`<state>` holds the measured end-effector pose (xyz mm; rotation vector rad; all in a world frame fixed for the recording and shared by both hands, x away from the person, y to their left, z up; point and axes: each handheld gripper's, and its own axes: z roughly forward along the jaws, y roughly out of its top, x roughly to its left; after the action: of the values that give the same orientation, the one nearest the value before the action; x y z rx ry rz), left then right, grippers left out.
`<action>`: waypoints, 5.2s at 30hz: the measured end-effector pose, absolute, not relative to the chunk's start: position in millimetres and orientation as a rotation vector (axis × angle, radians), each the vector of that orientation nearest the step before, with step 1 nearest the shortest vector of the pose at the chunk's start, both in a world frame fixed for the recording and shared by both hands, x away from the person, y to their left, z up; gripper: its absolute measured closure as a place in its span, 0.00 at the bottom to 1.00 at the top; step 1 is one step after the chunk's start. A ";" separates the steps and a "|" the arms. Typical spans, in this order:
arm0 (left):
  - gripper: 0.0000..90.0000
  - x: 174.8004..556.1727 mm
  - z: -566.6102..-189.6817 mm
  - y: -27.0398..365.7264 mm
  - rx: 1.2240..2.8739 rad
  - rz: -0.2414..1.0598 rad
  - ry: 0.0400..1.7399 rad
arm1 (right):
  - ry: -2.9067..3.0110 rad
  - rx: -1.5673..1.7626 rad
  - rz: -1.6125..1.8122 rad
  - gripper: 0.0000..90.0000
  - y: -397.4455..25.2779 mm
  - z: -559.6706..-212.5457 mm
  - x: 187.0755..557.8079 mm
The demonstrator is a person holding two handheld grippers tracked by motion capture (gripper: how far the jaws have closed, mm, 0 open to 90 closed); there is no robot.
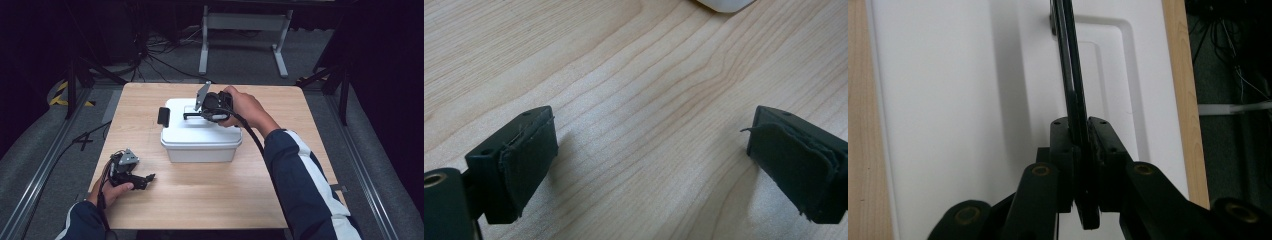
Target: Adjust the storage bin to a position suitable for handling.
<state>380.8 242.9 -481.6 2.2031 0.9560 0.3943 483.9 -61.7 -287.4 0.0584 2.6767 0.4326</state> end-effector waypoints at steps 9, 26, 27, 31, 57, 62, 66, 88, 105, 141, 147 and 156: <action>0.07 380.5 -481.7 242.7 2.201 0.387 0.961 | 2.652 0.037 0.449 0.92 -62.5 -279.2 483.1; 0.07 380.3 -481.6 242.6 2.202 0.385 0.963 | 2.633 0.033 0.518 0.94 -88.1 -252.4 474.9; 0.07 380.3 -481.6 242.6 2.201 0.384 0.963 | 2.633 0.032 0.518 0.94 -90.3 -251.7 474.3; 0.07 380.7 -481.2 243.0 2.206 0.389 0.957 | 2.628 0.010 0.525 0.94 -101.5 -247.9 469.4; 0.07 378.8 -481.6 242.6 2.194 0.376 0.978 | 2.534 0.091 0.609 0.94 -206.1 -226.5 440.6; 0.07 378.1 -482.1 242.0 2.186 0.369 0.989 | 2.526 0.129 0.599 0.94 -227.0 -227.9 435.5; 0.07 378.3 -482.2 242.1 2.188 0.372 0.986 | 2.521 0.142 0.598 0.94 -241.1 -228.7 432.4; 0.07 378.2 -482.2 242.1 2.189 0.371 0.987 | 2.474 0.306 0.603 0.94 -309.4 -242.0 421.4; 0.07 378.3 -482.2 242.1 2.189 0.371 0.987 | 2.492 0.413 0.590 0.94 -332.2 -276.5 431.8; 0.07 378.3 -482.2 242.1 2.189 0.371 0.987 | 2.591 0.575 0.573 0.94 -321.4 -370.5 477.6; 0.07 378.3 -482.2 242.1 2.189 0.371 0.987 | 2.600 0.599 0.570 0.94 -320.6 -379.0 480.8; 0.07 378.4 -482.2 242.2 2.189 0.371 0.984 | 2.595 0.634 0.553 0.94 -323.5 -385.9 484.7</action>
<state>378.4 242.2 -482.2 2.1893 0.9845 0.3711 484.7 -323.5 -385.9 0.6342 2.5948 0.5533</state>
